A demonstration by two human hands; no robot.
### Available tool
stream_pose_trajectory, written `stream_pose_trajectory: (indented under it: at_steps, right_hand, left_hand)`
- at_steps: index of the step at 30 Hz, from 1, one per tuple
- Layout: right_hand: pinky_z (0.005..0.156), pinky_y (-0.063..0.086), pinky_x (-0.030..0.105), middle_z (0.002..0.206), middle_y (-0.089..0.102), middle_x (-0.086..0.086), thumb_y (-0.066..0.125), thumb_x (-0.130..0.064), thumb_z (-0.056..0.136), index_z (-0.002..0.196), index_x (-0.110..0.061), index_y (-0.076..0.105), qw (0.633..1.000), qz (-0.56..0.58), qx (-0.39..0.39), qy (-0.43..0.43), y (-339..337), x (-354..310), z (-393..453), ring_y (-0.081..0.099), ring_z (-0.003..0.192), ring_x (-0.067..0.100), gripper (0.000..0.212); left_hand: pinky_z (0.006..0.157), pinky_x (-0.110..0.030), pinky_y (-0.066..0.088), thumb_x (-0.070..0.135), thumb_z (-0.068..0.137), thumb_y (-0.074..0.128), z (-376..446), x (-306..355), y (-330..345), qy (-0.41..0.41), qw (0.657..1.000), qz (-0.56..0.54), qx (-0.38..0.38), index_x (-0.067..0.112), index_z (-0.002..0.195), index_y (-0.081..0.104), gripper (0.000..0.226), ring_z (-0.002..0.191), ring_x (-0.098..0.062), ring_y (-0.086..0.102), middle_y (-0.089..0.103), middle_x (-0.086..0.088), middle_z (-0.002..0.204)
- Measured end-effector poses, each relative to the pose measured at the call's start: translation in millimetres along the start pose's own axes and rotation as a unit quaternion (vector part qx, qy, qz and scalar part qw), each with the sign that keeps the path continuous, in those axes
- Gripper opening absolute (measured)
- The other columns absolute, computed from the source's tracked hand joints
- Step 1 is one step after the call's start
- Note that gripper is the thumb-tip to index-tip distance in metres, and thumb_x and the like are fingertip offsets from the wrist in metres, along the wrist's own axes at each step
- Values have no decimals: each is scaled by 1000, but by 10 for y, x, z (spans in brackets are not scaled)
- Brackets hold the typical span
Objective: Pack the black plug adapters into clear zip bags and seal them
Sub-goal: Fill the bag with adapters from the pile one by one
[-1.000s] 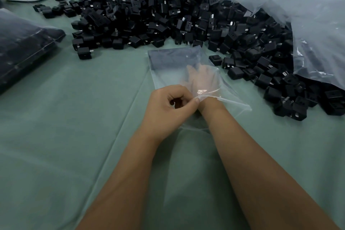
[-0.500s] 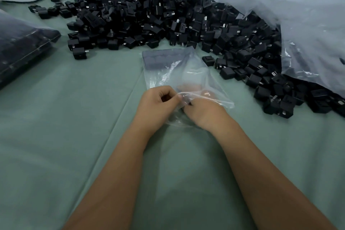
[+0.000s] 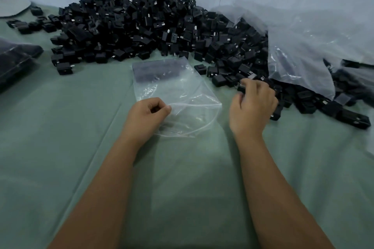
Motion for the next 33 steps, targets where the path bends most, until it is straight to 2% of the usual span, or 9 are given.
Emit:
stream_pose_trajectory:
  at_steps: [2, 4, 7, 11, 15, 18, 22, 27, 33]
  right_hand:
    - [109, 18, 46, 141, 40, 14, 53, -21, 86, 132, -18, 52, 983, -106, -104, 111, 116, 275, 13, 32, 131, 33, 46]
    - [109, 15, 49, 147, 33, 12, 55, -27, 85, 133, -20, 49, 968, -149, -151, 134, 180, 398, -17, 28, 132, 33, 48]
    - [101, 22, 41, 122, 53, 7, 61, -25, 85, 114, -20, 61, 985, -101, -124, 57, 205, 320, 19, 46, 113, 28, 30]
    - [92, 30, 33, 99, 58, 2, 66, -23, 82, 92, -18, 62, 992, 12, -116, 43, 202, 255, 25, 54, 96, 23, 12]
    - [86, 32, 35, 92, 60, 2, 67, -23, 80, 94, -18, 55, 992, 1, -103, 66, 170, 256, 16, 52, 94, 27, 19]
    - [88, 33, 33, 98, 61, -1, 71, -18, 75, 100, -17, 60, 992, 109, -6, 63, -33, 124, 35, 50, 98, 25, 27]
    - [79, 39, 33, 94, 59, 5, 70, -18, 76, 100, -7, 62, 967, 228, 63, -95, -241, -334, -142, 52, 86, 22, 28]
    - [64, 38, 28, 79, 56, 1, 62, -25, 74, 86, -7, 60, 926, 232, -89, -285, -108, -868, -478, 47, 71, 17, 21]
    - [57, 49, 34, 105, 62, 5, 64, -13, 82, 99, -13, 67, 926, 84, -214, -298, 150, -894, -590, 59, 84, 23, 18]
  left_hand:
    - [48, -14, 37, 24, 89, 66, 2, 3, 0, 3, 1000, 3, -2, 17, 65, 60, 26, 49, -4, 43, 49, 10, 52]
    - [48, -13, 37, 24, 89, 66, -2, 9, 2, 4, 1000, 3, -1, 16, 65, 60, 26, 49, -3, 44, 50, 10, 52]
    - [47, -12, 37, 22, 89, 66, -11, 21, 3, 3, 1000, 3, 4, 15, 65, 61, 25, 49, -3, 43, 50, 9, 53]
    - [48, -12, 36, 21, 89, 66, -22, 30, 5, 2, 1000, -1, -2, 16, 65, 60, 25, 49, -3, 43, 50, 8, 54]
    - [49, -13, 37, 22, 89, 66, -27, 28, 5, 1, 1000, 1, -6, 14, 67, 61, 24, 51, -5, 44, 50, 6, 55]
    - [51, -15, 37, 23, 89, 65, -31, 29, 11, -1, 1000, 8, -10, 15, 68, 62, 23, 53, -6, 43, 50, 5, 57]
    - [53, -19, 36, 24, 88, 66, -40, 42, 16, 1, 1000, 23, -14, 16, 67, 61, 23, 54, -7, 43, 49, 7, 56]
    - [56, -28, 37, 17, 88, 66, -57, 105, 31, 22, 999, 39, -14, 13, 66, 59, 24, 55, -10, 42, 49, 5, 56]
    - [54, -17, 39, 17, 90, 66, -112, 198, -66, 61, 996, -39, 51, 13, 67, 62, 23, 56, -7, 45, 54, 1, 59]
Point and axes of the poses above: each hand's wrist, its own z-axis towards the middle knuckle, its own y-axis out of the palm, x = y × z, the point moved 5 cm from there along z, towards the middle knuckle
